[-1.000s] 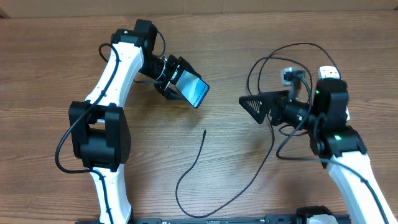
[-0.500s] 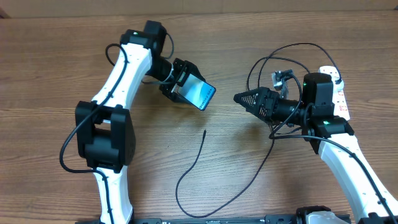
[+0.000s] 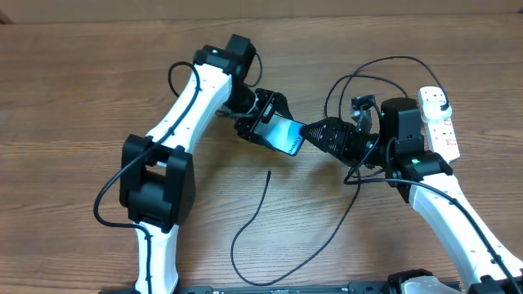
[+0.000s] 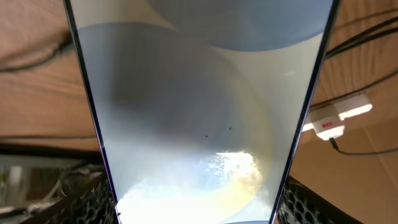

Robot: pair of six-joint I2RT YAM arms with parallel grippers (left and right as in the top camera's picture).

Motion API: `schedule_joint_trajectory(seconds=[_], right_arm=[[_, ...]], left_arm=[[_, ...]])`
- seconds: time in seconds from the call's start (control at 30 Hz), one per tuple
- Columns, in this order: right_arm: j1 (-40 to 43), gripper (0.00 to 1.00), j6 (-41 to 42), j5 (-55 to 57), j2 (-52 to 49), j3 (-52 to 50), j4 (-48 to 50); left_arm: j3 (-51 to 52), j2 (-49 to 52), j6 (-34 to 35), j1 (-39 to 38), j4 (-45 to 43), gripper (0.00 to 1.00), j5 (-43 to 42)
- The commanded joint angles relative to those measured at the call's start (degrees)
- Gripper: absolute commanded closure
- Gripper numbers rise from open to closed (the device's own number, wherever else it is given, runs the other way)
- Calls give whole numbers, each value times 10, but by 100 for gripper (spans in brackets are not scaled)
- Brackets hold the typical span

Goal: Plug charger to phone and switch on socket
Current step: 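Close the right gripper on the phone's free edge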

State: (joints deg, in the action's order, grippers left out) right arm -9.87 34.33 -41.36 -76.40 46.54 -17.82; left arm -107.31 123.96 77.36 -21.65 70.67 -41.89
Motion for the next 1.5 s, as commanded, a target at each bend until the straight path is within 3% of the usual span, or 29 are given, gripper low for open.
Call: schedule_joint_trajectory(seconds=[0.0, 0.3, 0.87, 1.03, 1.27, 1.47], right_arm=[[-11, 0, 0, 43, -1, 12, -3], [-27, 0, 4, 85, -1, 10, -6], [-34, 1, 32, 120, -1, 10, -16], [-40, 12, 32, 129, -1, 10, -17], [-41, 44, 32, 137, -1, 10, -19], [-41, 60, 32, 144, -1, 10, -21]], left_arm=[[-16, 0, 60, -17, -12, 96, -7], [-16, 0, 115, -44, -40, 96, -12], [-16, 0, 129, -68, -65, 96, -34], [-16, 0, 131, -73, -67, 96, -33], [-16, 0, 132, -75, -67, 96, -34], [-16, 0, 136, -80, -67, 96, -33]])
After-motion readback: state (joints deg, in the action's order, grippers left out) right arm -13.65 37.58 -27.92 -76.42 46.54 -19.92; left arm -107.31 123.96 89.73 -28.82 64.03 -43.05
